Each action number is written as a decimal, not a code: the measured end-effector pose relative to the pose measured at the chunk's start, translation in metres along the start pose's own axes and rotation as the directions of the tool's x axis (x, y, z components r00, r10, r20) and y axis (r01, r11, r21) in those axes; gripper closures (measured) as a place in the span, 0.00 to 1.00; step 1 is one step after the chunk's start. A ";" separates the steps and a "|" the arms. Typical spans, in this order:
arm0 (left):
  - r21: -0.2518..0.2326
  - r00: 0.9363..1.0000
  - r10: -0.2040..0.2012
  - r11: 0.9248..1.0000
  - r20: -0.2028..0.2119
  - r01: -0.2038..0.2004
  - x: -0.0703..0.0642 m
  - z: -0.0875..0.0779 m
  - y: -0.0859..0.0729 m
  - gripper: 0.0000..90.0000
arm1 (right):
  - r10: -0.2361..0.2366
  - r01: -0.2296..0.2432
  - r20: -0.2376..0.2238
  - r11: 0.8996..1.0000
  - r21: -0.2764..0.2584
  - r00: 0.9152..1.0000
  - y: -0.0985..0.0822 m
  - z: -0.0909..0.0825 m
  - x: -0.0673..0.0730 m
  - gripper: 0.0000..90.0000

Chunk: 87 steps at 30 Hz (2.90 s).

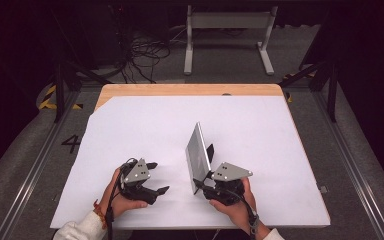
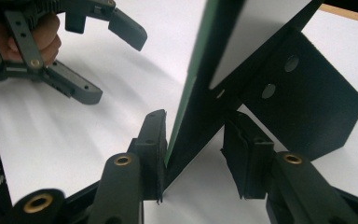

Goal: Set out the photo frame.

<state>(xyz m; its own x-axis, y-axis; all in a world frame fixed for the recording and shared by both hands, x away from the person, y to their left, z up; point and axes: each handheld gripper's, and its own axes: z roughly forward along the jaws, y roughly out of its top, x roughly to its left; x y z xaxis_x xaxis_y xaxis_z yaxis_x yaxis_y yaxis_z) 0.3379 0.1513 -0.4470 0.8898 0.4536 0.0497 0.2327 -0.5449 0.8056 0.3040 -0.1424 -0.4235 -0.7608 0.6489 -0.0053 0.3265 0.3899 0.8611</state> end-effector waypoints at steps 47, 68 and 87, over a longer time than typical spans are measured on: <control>-0.026 0.995 0.013 1.000 0.101 -0.010 0.050 0.082 0.058 0.14 | -0.030 0.030 -0.004 0.999 0.030 1.000 -0.009 -0.024 -0.029 0.83; -0.021 0.987 -0.015 1.000 0.161 0.018 0.046 0.090 0.058 0.18 | -0.039 0.037 0.040 0.998 0.047 0.998 -0.012 -0.031 -0.030 0.87; -0.004 0.981 -0.025 1.000 0.190 0.026 0.042 0.072 0.047 0.32 | -0.013 0.011 0.069 0.999 0.038 0.998 -0.015 -0.032 -0.037 0.83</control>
<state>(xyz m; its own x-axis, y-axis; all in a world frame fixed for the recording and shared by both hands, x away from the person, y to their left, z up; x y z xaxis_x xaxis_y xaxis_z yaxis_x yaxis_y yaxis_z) 0.4143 0.0937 -0.4491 0.9422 0.3246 -0.0831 0.2540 -0.5301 0.8090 0.3093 -0.1931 -0.4198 -0.7245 0.6874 -0.0519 0.3392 0.4210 0.8413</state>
